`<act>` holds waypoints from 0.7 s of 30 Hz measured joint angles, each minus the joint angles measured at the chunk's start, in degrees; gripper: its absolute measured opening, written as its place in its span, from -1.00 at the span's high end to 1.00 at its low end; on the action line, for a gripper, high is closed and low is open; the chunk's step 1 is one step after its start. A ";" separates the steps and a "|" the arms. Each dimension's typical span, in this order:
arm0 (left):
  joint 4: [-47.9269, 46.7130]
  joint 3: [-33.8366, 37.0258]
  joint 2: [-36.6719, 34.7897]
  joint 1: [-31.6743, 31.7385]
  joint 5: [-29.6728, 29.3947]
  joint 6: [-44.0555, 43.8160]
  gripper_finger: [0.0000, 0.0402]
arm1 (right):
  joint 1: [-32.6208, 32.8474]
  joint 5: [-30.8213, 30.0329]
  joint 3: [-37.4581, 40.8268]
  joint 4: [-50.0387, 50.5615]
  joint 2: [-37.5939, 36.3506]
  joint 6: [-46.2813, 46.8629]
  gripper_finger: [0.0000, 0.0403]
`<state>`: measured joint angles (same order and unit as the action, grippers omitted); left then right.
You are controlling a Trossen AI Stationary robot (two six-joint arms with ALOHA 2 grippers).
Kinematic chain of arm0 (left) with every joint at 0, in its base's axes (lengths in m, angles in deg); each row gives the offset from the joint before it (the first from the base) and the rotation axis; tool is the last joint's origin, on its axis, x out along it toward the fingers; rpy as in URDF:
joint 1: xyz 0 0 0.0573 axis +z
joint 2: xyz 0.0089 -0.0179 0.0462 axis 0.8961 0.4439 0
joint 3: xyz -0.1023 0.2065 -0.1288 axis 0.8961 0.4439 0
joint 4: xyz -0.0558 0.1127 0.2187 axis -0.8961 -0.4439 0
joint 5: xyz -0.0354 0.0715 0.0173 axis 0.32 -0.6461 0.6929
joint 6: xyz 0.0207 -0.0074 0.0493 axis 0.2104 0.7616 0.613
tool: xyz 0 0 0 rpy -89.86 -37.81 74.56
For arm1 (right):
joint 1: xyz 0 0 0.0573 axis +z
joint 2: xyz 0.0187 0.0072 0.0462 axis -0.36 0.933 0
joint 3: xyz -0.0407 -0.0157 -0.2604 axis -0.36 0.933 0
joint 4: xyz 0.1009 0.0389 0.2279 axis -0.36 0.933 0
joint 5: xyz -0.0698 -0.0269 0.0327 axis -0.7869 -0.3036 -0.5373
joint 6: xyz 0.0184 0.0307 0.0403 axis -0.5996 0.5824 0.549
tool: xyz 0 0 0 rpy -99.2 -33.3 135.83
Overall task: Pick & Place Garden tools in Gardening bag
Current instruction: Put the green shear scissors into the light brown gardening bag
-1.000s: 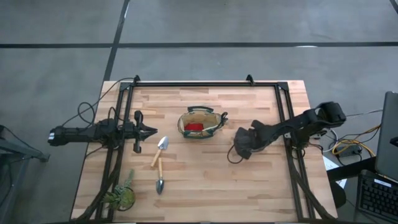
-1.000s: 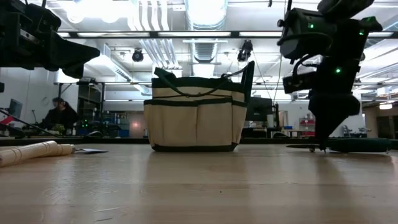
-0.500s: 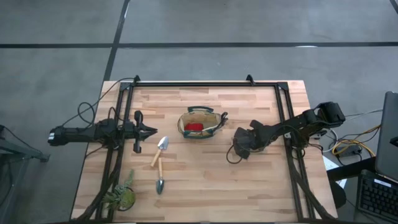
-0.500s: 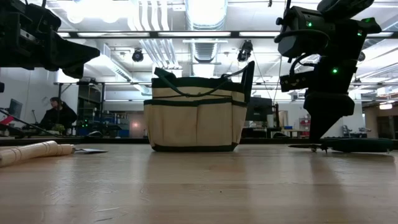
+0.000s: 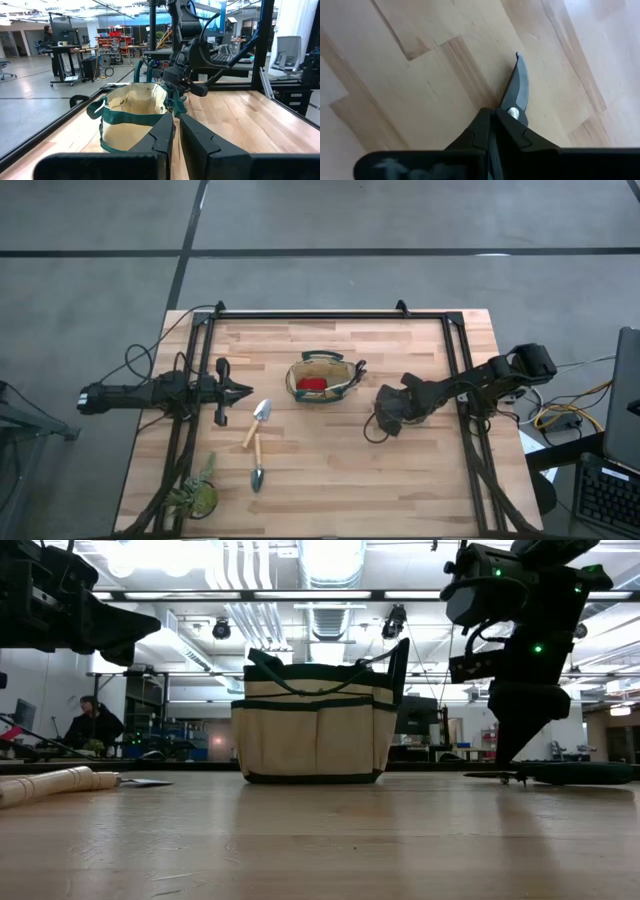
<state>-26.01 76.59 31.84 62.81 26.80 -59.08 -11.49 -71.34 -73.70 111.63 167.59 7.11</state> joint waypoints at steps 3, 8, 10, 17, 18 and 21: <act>0.00 0.00 -0.02 0.00 0.00 0.00 0.82 | 0.00 0.02 -0.48 -0.02 -0.45 -0.10 0.94; 0.00 0.00 -0.02 0.00 0.00 0.00 0.82 | 0.00 2.21 -1.53 -0.18 -1.99 -0.37 0.95; 0.00 0.00 0.00 0.00 0.00 0.00 0.82 | 0.24 3.58 -1.92 -0.92 -2.92 -0.24 0.96; 0.01 0.00 -0.02 0.00 0.00 0.00 0.82 | 3.11 3.60 -3.52 -2.32 -5.63 0.66 0.96; 0.00 0.02 -0.02 0.00 0.00 0.00 0.82 | 3.76 3.25 -3.88 -2.58 -5.98 0.78 0.96; 0.01 0.00 -0.02 -0.02 0.00 0.00 0.82 | 5.72 2.49 -5.32 -3.50 -6.94 0.88 0.96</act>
<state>-26.00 76.59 31.82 62.79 26.80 -59.08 -5.77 -68.86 -79.01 108.14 160.65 7.99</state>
